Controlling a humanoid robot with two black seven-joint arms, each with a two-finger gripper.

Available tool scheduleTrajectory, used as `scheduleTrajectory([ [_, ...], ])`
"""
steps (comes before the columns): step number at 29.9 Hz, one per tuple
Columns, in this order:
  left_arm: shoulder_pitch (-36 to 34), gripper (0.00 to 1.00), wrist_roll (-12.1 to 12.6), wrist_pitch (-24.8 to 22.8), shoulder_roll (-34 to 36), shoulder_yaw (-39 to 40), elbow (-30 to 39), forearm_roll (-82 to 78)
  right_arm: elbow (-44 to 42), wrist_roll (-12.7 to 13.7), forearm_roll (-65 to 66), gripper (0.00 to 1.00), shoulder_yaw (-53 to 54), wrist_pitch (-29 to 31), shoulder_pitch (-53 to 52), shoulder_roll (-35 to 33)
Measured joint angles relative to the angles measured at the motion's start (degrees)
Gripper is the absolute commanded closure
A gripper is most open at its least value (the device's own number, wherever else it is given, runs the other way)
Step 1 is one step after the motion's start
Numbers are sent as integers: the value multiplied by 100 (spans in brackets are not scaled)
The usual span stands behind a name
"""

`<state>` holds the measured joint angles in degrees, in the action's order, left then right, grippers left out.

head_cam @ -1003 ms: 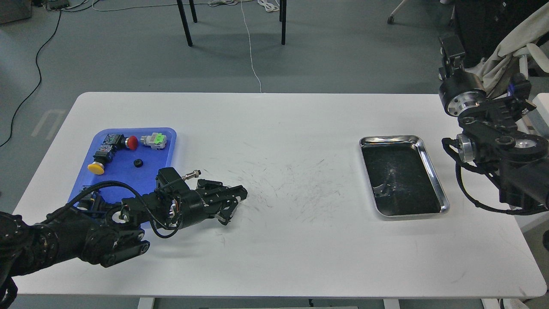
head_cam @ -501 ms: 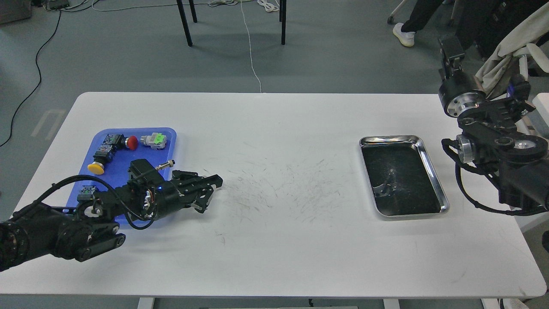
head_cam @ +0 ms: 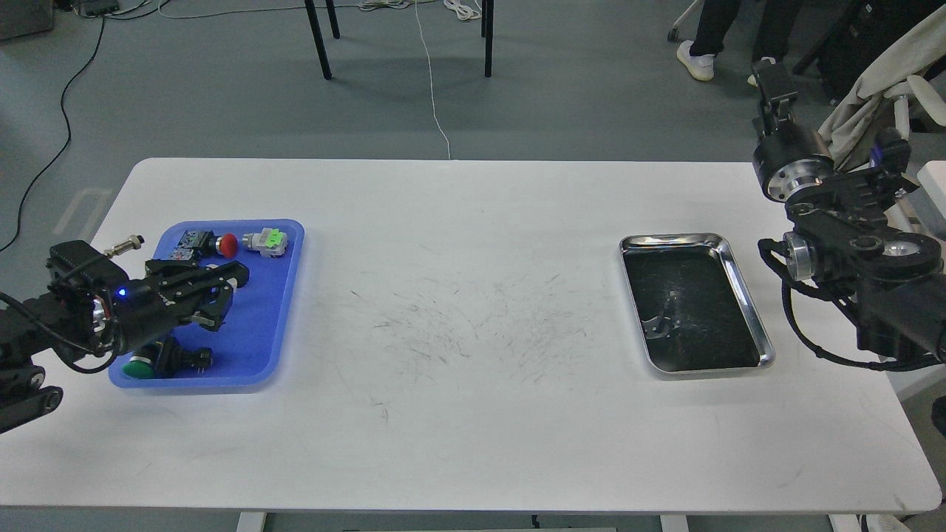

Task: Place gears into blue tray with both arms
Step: 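Carry the black part into the blue tray and release it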

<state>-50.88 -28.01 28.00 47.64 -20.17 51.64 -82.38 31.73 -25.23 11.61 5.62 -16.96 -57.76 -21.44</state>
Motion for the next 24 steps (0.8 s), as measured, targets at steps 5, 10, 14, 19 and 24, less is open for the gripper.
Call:
scheduleTrajectory([
  [5,37,91,-1,0,83,-13,6,-193,0,-7,-1,5,0,0,-1,7],
  [10,43,91,0,0,116,-9,-11,-449,0,-8,-1,5,0,0,-7,1],
  [14,65,90,1,0,70,-32,-76,-536,0,-8,1,5,0,0,-8,-1],
  [19,84,90,1,0,70,-42,-175,-935,0,-9,1,5,0,0,-8,-1],
  [24,93,89,1,0,44,-35,-440,-1121,0,-9,1,5,7,0,-4,0],
])
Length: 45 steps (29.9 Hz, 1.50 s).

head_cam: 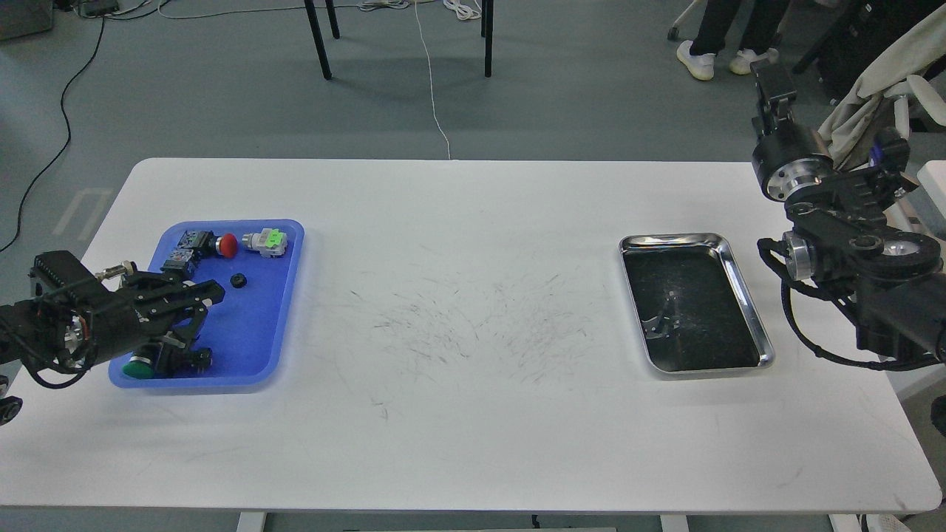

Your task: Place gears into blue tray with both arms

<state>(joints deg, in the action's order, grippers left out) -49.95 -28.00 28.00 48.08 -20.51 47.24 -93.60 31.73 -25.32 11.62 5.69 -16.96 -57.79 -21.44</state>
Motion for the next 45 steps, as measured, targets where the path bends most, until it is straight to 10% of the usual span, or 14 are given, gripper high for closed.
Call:
scheduleTrajectory([
  [20,26,84,0,0,-278,-31,-667,-804,-6,-8,-2,5,-1,0,4,-1],
  [45,45,46,0,0,-331,-12,-683,-730,-1,-8,-2,5,-6,0,5,-1],
])
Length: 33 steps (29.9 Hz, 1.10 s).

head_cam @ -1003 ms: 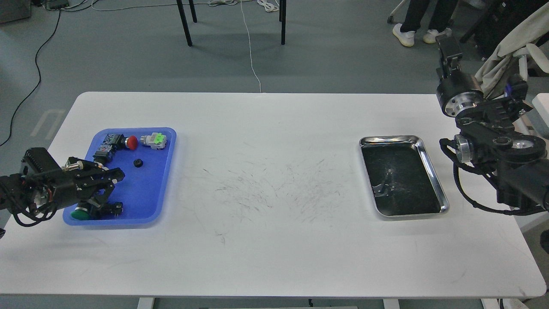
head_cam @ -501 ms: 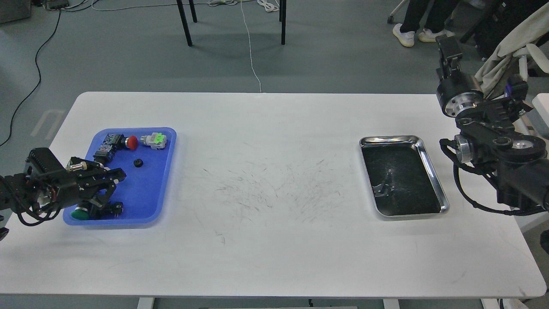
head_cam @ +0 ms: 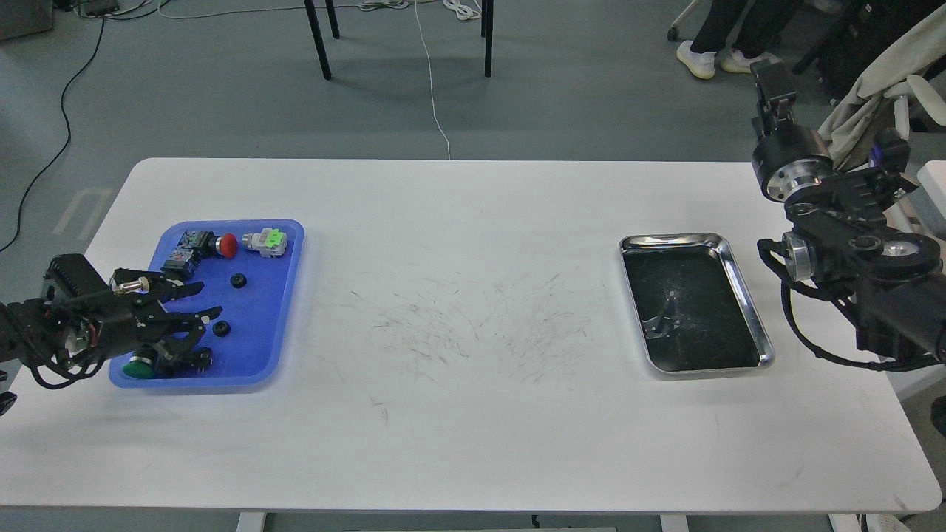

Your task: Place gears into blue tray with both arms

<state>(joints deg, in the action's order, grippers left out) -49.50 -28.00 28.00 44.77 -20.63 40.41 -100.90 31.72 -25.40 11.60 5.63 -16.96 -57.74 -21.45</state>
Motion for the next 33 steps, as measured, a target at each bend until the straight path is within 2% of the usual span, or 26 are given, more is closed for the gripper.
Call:
scheduleTrajectory([
  [2,-9,43,0,0,2,28,1,34,-1,0,0,5,0,0,0,0],
  [5,-61,32,0,0,4,71,-8,316,-1,0,0,5,0,0,0,0],
  [12,-125,28,0,0,11,268,41,1861,3,0,0,5,5,-6,-9,0],
  [16,-397,28,0,0,66,323,104,2647,9,0,0,5,1,-5,-19,-2],
  [20,-574,28,1,-2,82,713,116,3675,23,0,0,5,-1,-1,-31,-18],
  [24,-591,26,3,-207,36,1402,126,4750,51,6,0,4,-1,0,-36,-18],
  [30,-577,8,3,-636,-13,1986,139,5830,104,9,-5,4,2,0,-43,-50],
  [33,-548,6,3,-954,-42,2188,142,6507,121,10,-8,4,7,0,-44,-59],
])
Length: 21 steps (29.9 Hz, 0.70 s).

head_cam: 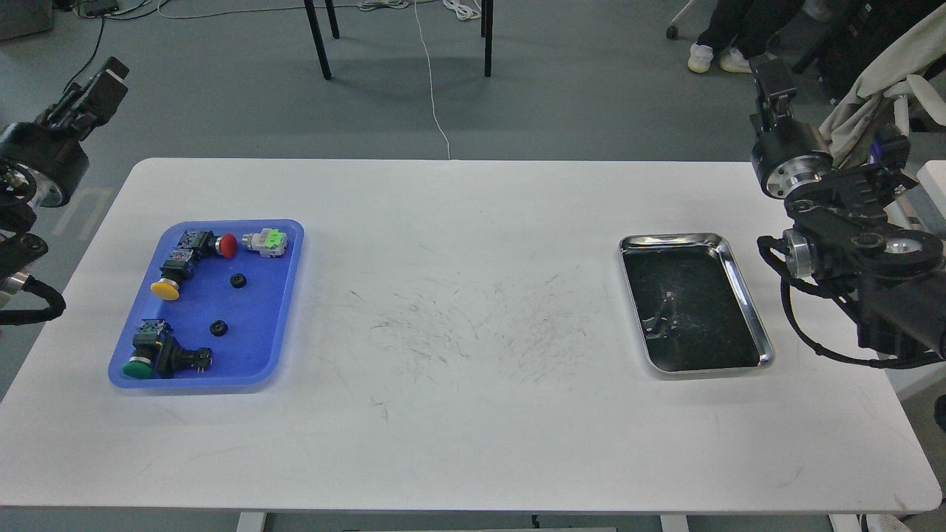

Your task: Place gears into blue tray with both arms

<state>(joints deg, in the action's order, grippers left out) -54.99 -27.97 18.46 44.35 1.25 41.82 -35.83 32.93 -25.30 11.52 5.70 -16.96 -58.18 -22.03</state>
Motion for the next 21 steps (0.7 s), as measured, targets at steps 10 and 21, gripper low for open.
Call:
scheduleTrajectory([
  [10,-30,5,-1,-2092,-114,696,-32,2319,546,36,-10,4,4,-11,8,-265],
  [21,334,4,-4,-3702,-550,1428,-275,2962,1341,204,-102,4,416,-2,10,-818],
])
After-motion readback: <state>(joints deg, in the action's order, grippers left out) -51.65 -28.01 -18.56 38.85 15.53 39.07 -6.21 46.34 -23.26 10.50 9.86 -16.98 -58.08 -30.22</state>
